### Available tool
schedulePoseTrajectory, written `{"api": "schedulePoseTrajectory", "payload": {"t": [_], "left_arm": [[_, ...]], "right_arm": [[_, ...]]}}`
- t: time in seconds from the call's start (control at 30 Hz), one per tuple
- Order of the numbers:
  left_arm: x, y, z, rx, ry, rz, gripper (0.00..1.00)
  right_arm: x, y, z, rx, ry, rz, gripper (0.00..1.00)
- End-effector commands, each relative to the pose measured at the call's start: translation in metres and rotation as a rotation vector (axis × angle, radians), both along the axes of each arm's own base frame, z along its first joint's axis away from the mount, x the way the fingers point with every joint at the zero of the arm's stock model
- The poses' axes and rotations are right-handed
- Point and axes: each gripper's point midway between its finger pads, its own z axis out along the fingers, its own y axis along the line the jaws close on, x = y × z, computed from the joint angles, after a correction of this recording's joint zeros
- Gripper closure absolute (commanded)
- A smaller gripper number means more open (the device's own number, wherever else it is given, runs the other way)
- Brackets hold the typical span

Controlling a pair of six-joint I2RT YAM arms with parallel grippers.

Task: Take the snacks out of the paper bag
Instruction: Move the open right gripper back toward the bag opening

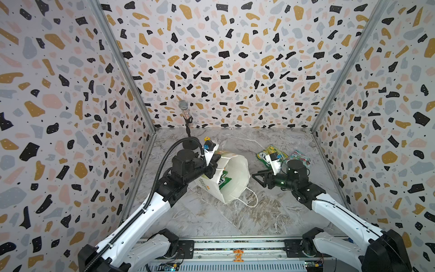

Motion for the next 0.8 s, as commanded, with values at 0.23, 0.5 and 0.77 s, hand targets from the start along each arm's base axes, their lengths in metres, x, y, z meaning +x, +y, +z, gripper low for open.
{"api": "schedulePoseTrajectory", "payload": {"t": [0.23,0.5,0.77], "left_arm": [[-0.002,-0.002,0.011,-0.03,-0.033,-0.01,1.0],[-0.002,-0.002,0.011,-0.031,-0.036,-0.013,1.0],[-0.002,-0.002,0.011,-0.031,-0.035,-0.014,1.0]], "right_arm": [[-0.024,0.074,-0.004,-0.073,-0.062,0.18,0.45],[-0.026,0.119,-0.013,-0.032,0.028,0.214,0.48],[-0.016,0.156,-0.021,-0.013,0.097,0.162,0.49]]}}
